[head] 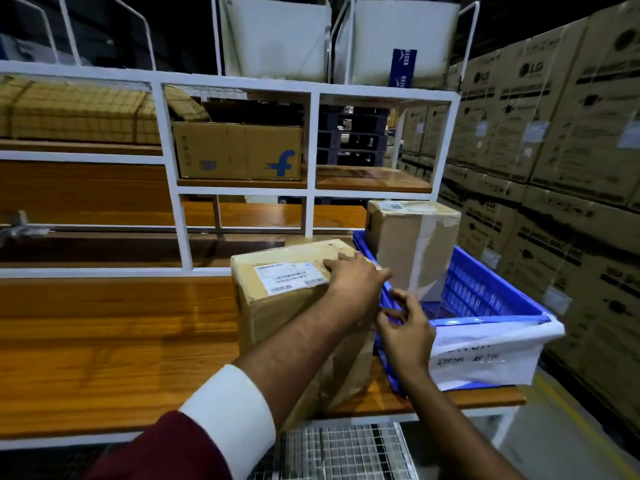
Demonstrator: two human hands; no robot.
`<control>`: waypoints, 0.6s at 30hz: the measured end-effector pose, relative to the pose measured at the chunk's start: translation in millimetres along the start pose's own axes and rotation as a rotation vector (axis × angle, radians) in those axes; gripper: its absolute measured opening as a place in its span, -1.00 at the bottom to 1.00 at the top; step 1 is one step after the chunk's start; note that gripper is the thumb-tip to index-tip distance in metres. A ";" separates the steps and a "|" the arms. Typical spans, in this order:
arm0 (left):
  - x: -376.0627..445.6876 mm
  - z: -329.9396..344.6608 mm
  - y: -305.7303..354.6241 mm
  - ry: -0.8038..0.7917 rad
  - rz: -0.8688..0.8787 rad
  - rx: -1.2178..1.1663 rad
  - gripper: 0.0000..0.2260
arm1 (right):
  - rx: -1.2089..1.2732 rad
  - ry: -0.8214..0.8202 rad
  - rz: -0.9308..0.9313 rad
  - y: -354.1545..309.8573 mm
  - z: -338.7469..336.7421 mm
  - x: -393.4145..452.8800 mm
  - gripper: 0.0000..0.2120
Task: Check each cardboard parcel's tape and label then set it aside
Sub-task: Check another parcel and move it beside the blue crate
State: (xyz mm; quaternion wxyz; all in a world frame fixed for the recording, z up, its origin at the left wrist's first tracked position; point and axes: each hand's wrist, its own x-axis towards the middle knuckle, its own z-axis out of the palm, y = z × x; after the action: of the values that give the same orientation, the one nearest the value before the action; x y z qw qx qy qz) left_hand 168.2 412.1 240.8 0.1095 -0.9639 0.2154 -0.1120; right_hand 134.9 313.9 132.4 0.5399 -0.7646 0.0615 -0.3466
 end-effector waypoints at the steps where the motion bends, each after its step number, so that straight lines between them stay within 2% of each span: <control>1: 0.2 -0.7 -0.3 0.011 -0.004 -0.005 -0.52 | 0.001 -0.073 0.020 3.9 -1.2 -3.1 -0.55; 3: -5.7 -1.4 -4.5 0.057 -0.001 -0.040 -0.53 | -0.009 -0.205 0.060 16.9 -3.0 -8.9 -0.49; 5: -15.5 -2.1 -14.6 0.109 0.029 -0.112 -0.45 | 0.017 -0.294 0.146 31.3 -4.2 -14.2 -0.41; 7: -27.4 -4.4 -34.3 0.200 0.034 -0.208 -0.35 | -0.076 -0.336 0.175 42.4 -3.0 -16.7 -0.35; 9: -45.6 -9.8 -59.3 0.325 -0.002 -0.333 -0.34 | -0.231 -0.364 0.091 45.9 -0.6 -18.2 -0.17; 11: -67.5 -9.9 -85.0 0.424 -0.085 -0.516 -0.41 | -0.291 -0.355 -0.019 45.7 5.6 -12.0 -0.05; 14: -101.0 10.1 -118.4 0.493 -0.207 -0.755 -0.48 | -0.378 -0.349 -0.159 28.3 14.0 2.2 -0.13; 18: -130.2 60.8 -150.2 0.522 -0.421 -0.910 -0.47 | -0.376 -0.418 -0.217 -6.1 20.7 4.8 -0.36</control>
State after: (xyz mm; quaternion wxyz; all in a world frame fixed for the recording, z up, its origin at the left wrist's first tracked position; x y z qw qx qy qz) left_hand 128.0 611.9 199.9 -0.3988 -0.8764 0.0648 -0.2622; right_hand 149.1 330.3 136.3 0.3497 -0.9080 -0.0700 -0.2199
